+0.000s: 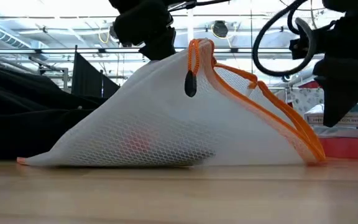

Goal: Unpack backpack
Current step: Remove the blue game card from the orange zip bag, then remove the blue chocolate bar from the orange zip bag

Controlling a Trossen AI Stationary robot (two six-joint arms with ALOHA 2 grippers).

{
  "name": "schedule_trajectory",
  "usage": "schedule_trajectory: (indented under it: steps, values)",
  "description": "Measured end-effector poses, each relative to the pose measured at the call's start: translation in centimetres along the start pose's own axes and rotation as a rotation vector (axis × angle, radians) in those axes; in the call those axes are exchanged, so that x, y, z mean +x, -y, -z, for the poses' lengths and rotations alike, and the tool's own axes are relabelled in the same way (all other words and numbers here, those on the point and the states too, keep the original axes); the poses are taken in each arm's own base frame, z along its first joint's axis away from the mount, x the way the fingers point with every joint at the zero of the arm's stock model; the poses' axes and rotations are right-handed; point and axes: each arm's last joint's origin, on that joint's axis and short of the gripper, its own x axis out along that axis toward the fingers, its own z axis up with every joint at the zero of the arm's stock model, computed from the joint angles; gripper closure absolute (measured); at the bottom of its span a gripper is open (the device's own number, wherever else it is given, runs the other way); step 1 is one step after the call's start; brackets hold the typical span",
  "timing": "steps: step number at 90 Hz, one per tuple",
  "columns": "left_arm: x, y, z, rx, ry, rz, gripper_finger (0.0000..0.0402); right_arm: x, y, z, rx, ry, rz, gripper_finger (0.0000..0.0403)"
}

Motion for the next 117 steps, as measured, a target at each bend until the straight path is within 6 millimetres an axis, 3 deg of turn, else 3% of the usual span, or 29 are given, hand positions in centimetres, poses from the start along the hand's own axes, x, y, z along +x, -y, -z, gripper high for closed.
schedule_trajectory:
  steps: [20, 67, 79, 95, 117]
  values:
    - [0.0, 0.0, 0.0, 0.0, 0.0, 0.0, 0.0402, 0.9, 0.1, 0.4, 0.01, 0.0, -0.005, 0.0092]
    - [0.0, 0.1, 0.0, 0.0, 0.0, 0.026, 0.0402, 0.7, -0.1, 0.1, 0.003, 0.034, -0.02, 0.0076]
    - [0.0, 0.1, 0.0, 0.001, 0.0, 0.026, 0.0402, -1.1, -0.5, -0.5, -0.05, 0.116, -0.062, 0.0076]
    - [0.0, 0.1, 0.0, 0.006, 0.0, 0.026, 0.0402, -4.8, -1.2, -1.4, -0.108, 0.291, -0.177, 0.0076]
    - [0.0, 0.1, 0.0, 0.036, 0.0, 0.026, 0.0402, -7.2, -3.3, -0.4, -0.295, 0.424, -0.356, 0.0088]
